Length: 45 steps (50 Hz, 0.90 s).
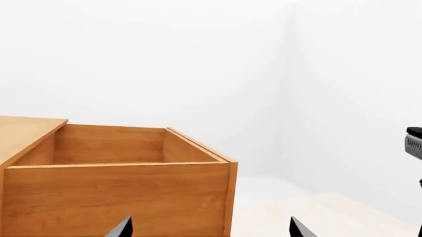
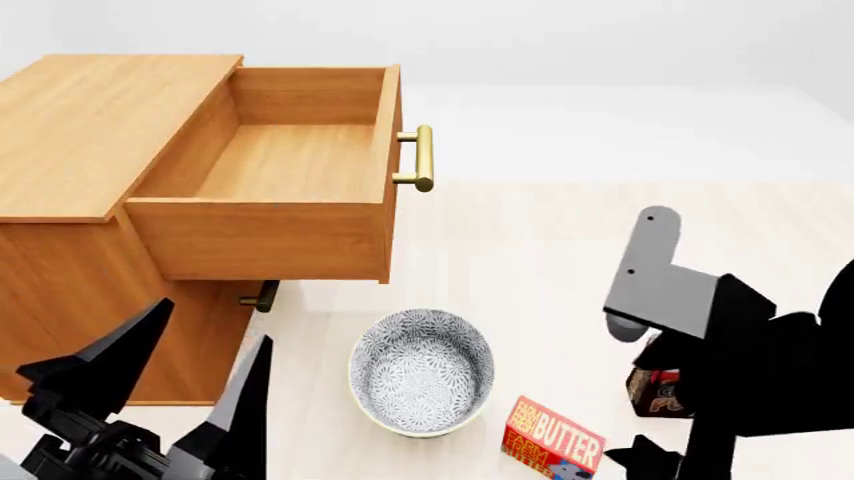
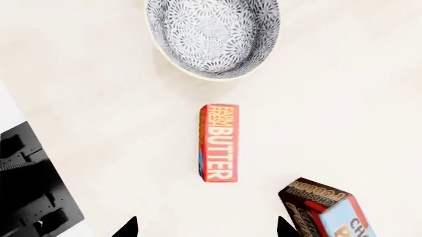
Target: Put the butter at the back in the top drawer of the cabinet and close it.
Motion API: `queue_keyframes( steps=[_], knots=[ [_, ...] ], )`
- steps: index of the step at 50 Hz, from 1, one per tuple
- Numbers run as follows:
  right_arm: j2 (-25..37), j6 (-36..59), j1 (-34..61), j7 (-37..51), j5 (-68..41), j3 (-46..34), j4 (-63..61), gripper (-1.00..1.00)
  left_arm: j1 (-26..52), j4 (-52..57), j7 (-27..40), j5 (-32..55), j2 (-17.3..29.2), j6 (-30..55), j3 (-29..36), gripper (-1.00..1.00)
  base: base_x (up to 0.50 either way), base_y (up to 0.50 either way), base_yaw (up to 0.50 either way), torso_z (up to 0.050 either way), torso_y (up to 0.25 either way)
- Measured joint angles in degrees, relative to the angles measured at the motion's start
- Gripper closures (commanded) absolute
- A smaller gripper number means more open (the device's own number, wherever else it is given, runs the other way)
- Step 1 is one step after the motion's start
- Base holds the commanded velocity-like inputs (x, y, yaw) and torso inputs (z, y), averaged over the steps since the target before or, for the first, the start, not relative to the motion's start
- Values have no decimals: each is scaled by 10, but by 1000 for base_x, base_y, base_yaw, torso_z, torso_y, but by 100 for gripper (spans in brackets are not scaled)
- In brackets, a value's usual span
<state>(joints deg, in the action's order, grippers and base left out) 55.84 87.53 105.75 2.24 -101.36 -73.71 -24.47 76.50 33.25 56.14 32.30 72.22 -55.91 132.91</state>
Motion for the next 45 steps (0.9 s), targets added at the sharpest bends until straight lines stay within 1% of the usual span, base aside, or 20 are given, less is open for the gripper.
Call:
queue_keyframes(
  steps=[8, 18, 45],
  knots=[
    [-11, -2, 28, -18, 17, -44, 6, -100, -5, -2, -6, 5, -1, -1, -4, -100, 0, 0, 0, 0, 0],
    [-21, -13, 35, -31, 33, -77, 16, -100, -13, -6, -12, 10, -3, -4, -11, -100, 0, 0, 0, 0, 0],
    [-51, -75, -23, -30, 81, -126, 84, -100, -38, -19, -28, 24, -9, -10, -31, -100, 0, 0, 0, 0, 0]
  ],
)
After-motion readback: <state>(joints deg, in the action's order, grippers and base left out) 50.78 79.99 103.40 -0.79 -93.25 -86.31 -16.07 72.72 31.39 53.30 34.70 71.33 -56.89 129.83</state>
